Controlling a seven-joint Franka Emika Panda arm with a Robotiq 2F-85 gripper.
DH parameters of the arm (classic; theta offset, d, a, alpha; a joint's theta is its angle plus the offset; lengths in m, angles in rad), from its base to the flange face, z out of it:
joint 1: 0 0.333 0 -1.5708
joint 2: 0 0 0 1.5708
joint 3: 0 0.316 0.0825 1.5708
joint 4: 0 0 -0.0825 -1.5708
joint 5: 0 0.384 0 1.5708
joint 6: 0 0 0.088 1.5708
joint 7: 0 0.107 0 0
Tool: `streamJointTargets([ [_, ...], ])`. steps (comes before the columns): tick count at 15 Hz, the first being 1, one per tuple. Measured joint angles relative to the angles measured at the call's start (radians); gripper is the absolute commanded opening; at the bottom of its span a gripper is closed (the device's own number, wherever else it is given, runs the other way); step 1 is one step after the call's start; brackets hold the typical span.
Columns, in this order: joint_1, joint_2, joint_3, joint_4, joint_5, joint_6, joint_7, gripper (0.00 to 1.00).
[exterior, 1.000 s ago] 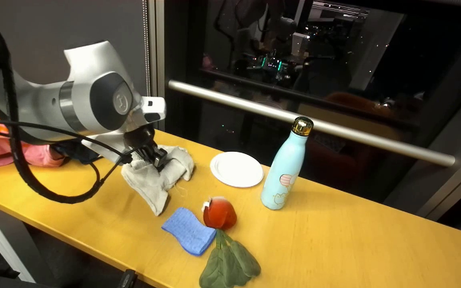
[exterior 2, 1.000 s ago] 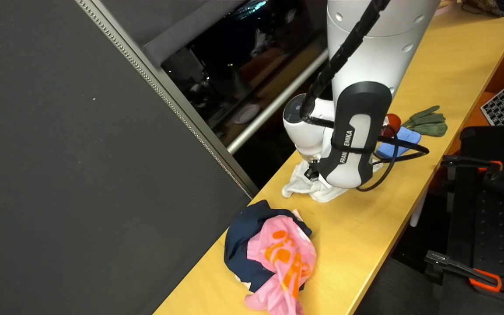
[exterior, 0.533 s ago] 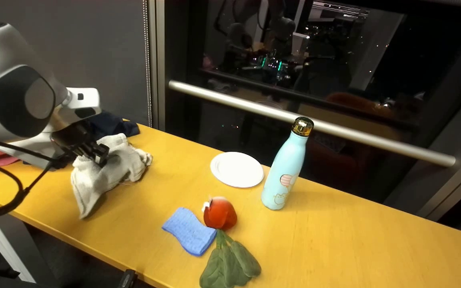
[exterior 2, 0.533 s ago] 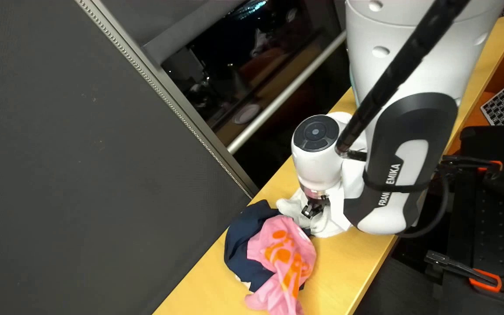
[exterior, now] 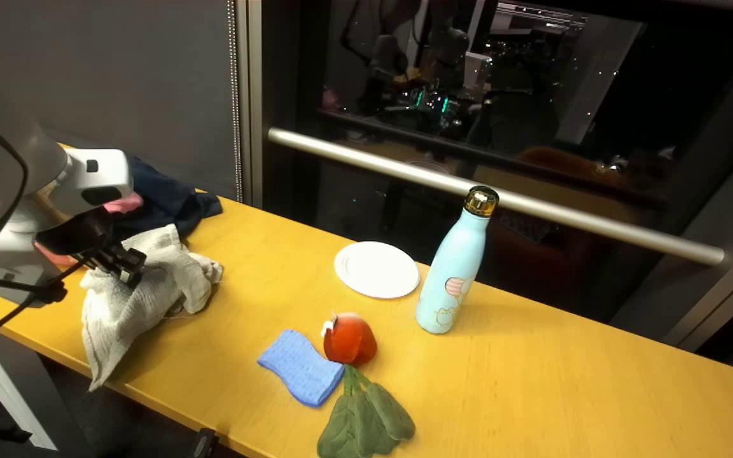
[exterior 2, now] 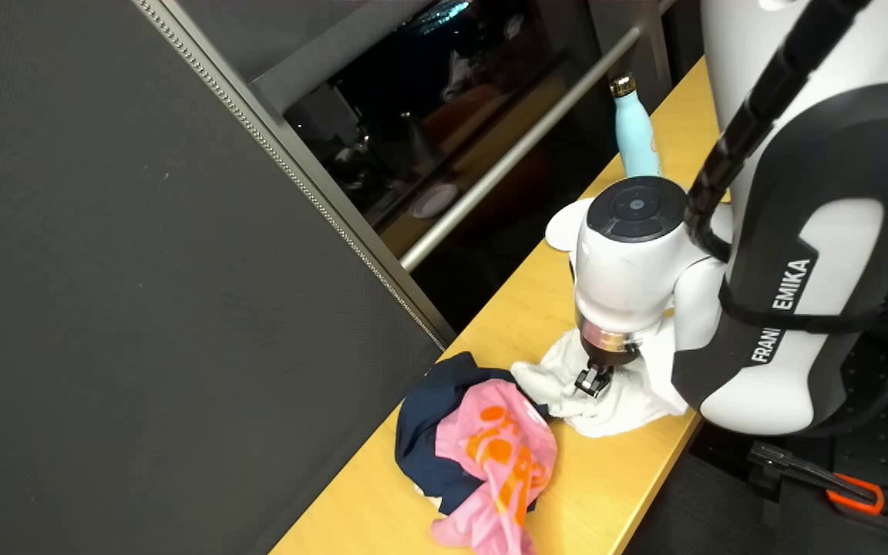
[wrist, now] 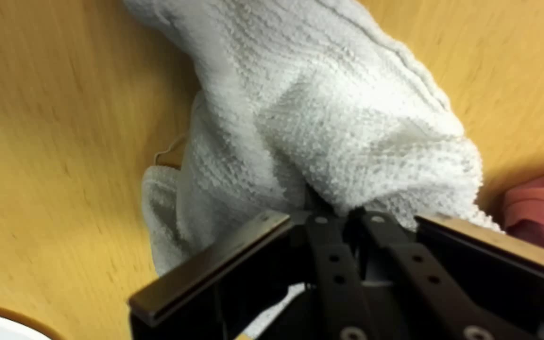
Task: Use the towel to wipe the table
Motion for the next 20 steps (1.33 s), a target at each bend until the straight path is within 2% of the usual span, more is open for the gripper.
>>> streamJointTargets([
  [3,0.003,-0.025,-0.001,-0.045,0.044,0.011,-0.048,0.02],
  [4,0.003,-0.032,-0.003,-0.057,0.056,0.015,-0.062,0.31],
  [6,0.003,-0.04,-0.007,-0.077,0.08,0.024,-0.083,0.42],
  [14,0.006,-0.048,-0.025,-0.136,0.142,0.072,-0.138,0.98],
  [20,0.015,-0.146,-0.113,-0.208,0.142,0.076,-0.152,1.0],
])
